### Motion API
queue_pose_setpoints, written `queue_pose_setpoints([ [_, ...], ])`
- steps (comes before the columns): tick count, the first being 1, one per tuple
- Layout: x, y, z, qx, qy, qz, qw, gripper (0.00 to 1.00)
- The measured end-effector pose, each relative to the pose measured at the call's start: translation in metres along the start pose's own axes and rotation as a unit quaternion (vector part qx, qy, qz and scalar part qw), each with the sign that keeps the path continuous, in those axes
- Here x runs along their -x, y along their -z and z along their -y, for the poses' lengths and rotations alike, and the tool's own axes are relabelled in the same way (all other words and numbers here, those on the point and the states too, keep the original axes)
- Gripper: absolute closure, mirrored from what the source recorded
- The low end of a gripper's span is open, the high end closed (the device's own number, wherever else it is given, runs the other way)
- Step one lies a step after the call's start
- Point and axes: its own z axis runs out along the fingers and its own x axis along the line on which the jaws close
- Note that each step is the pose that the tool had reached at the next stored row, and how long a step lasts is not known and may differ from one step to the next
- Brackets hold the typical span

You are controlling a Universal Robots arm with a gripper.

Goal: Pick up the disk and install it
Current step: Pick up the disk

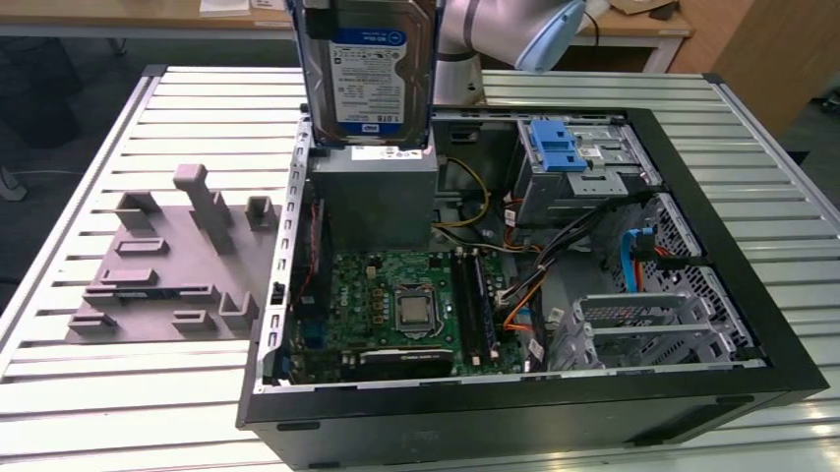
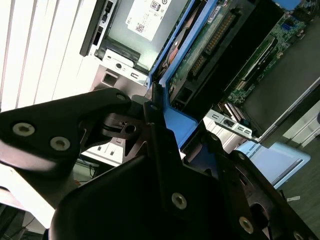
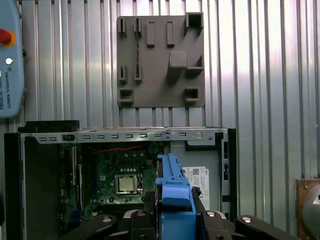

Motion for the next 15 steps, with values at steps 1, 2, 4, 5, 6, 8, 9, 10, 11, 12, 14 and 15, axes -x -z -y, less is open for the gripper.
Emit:
queue_pose_setpoints([
  [1,0.0000,0.0000,0.0002,0.0000,0.000,0.0000,1.0000,0.64],
  [2,0.0000,0.0000,0.0002,0.0000,0.000,0.0000,1.0000,0.64],
  [4,0.0000,0.0000,0.0003,0.0000,0.000,0.0000,1.0000,0.64],
  [5,0.0000,0.0000,0.0003,0.0000,0.000,0.0000,1.0000,0.64],
  [6,0.0000,0.0000,0.0003,0.0000,0.000,0.0000,1.0000,0.64],
  [8,0.0000,0.0000,0.0004,0.0000,0.000,0.0000,1.0000,0.64],
  [9,0.0000,0.0000,0.0005,0.0000,0.000,0.0000,1.0000,0.64],
  [10,0.0000,0.0000,0.0008,0.0000,0.000,0.0000,1.0000,0.64],
  [11,0.0001,0.0000,0.0015,0.0000,0.000,-0.0001,1.0000,0.64],
  [12,0.0002,0.0000,0.0023,0.0000,0.000,0.0000,1.0000,0.64],
  [14,0.0002,0.0000,0.0049,0.0000,0.000,0.0000,1.0000,0.64],
  [15,0.0003,0.0000,0.0065,0.0000,0.000,0.0000,1.0000,0.64],
])
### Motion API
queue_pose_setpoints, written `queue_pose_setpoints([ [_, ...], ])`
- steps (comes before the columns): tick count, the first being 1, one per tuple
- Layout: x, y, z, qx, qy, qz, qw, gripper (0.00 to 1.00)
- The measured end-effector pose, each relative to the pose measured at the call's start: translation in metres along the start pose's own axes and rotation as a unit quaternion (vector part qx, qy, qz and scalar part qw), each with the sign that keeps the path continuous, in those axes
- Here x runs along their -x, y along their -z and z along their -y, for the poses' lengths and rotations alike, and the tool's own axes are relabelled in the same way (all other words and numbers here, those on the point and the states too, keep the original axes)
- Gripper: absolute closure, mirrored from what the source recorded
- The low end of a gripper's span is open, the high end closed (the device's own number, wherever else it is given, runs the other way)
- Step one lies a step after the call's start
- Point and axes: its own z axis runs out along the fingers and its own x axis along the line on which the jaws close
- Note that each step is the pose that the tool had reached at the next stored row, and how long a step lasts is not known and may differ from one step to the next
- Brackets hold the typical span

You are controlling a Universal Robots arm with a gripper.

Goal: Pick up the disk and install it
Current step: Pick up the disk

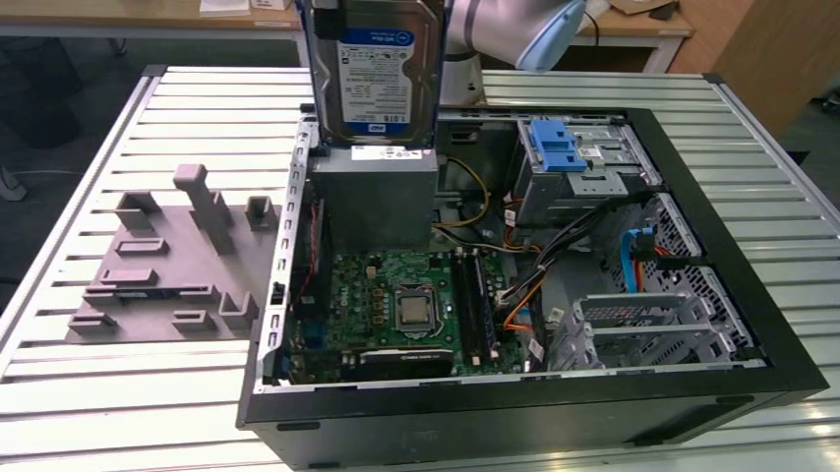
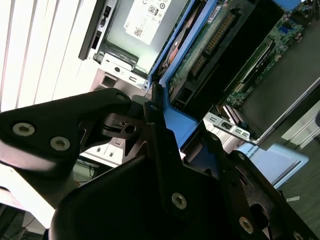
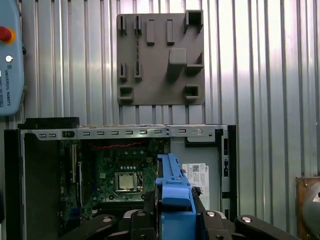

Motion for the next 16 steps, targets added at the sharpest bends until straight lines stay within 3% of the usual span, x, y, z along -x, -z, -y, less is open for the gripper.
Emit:
queue_pose_setpoints([
  [8,-0.0008,0.0000,0.0103,0.0001,0.000,0.0000,1.0000,0.64],
  [16,-0.0224,-0.0019,0.0157,0.0000,0.000,0.0000,1.0000,0.64],
])
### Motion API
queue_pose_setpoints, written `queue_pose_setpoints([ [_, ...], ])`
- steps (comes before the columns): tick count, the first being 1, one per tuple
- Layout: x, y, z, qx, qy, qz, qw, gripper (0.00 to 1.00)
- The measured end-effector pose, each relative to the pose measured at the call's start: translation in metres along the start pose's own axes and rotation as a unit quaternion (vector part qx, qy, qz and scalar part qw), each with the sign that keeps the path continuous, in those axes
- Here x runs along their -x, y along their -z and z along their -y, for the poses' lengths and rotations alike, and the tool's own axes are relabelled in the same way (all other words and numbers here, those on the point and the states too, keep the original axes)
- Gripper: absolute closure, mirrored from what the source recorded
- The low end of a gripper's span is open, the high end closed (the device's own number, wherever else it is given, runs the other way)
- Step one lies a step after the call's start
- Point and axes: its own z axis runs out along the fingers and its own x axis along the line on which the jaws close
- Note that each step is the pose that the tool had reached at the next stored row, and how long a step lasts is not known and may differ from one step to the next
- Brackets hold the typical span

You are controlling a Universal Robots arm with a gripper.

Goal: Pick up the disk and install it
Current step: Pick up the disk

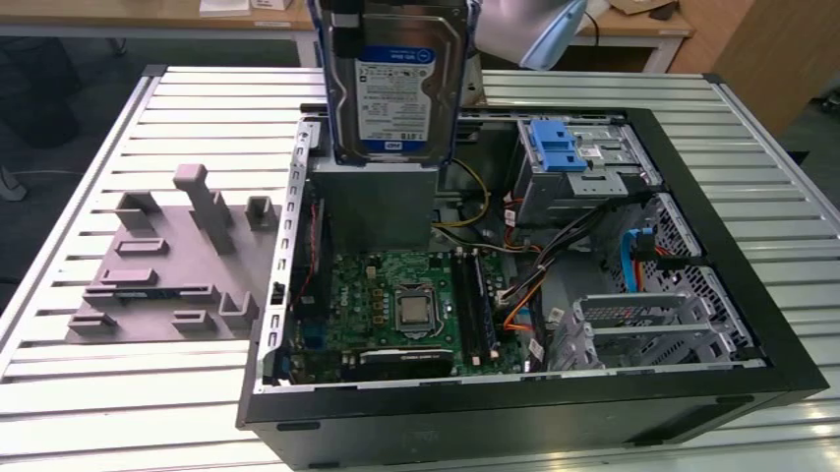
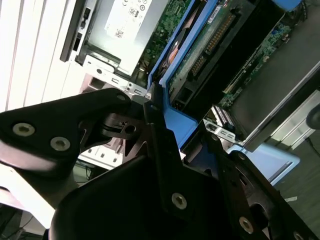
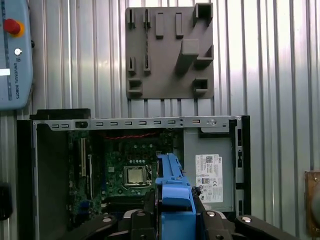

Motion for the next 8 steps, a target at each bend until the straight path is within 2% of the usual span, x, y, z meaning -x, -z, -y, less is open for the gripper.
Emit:
queue_pose_setpoints([
  [2,-0.0020,-0.0006,0.0065,-0.0001,0.000,0.0000,1.0000,0.64],
  [8,-0.0025,-0.0016,0.0326,0.0000,0.000,0.0000,1.0000,0.64],
])
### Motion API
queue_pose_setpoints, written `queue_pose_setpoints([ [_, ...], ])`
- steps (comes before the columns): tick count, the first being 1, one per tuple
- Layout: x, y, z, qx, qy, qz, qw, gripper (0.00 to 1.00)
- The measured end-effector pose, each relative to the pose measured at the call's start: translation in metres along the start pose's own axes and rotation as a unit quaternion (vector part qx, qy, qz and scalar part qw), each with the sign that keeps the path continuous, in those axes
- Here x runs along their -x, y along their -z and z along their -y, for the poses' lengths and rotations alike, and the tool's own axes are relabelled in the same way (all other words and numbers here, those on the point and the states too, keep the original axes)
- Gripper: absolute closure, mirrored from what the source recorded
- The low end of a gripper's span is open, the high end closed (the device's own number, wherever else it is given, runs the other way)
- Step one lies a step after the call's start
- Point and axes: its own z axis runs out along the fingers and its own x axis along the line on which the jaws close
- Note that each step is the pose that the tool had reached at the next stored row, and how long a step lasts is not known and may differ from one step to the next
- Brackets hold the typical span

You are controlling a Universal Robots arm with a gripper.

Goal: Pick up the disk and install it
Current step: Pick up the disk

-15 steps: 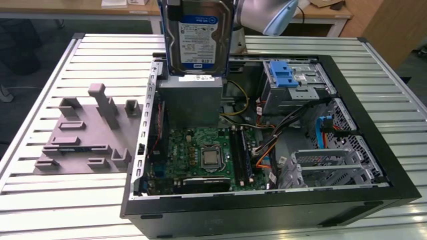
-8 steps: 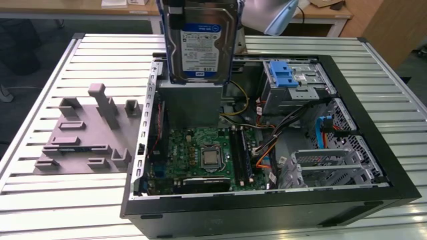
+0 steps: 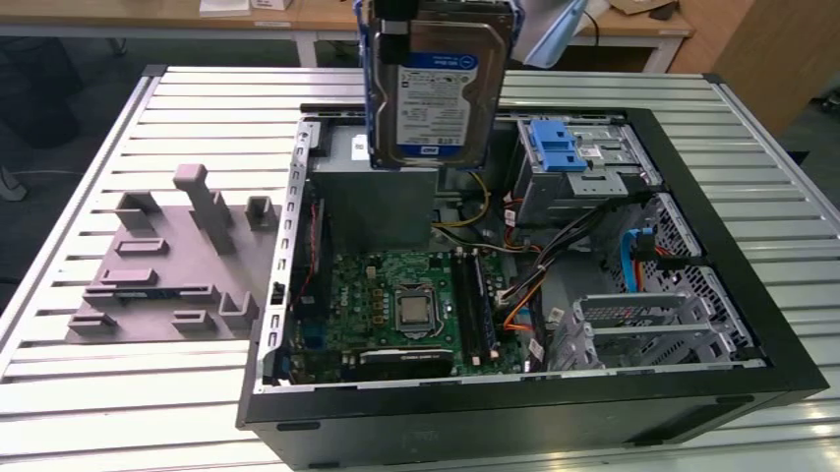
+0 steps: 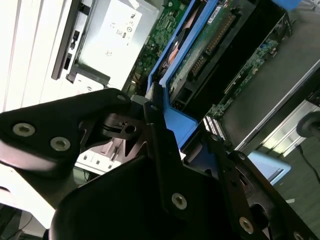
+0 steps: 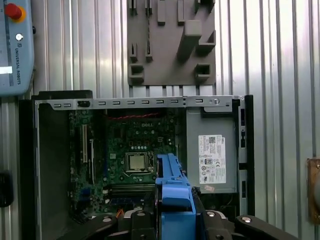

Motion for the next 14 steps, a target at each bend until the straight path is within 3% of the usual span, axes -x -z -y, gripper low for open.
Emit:
queue_pose_setpoints([
  [4,-0.0018,-0.0009,0.0092,0.0001,0.000,-0.0001,1.0000,0.64],
  [10,-0.0076,-0.0024,0.0114,-0.0027,0.000,0.0002,1.0000,0.64],
  [14,-0.0090,-0.0036,0.0165,-0.0028,0.000,0.0001,1.0000,0.64],
])
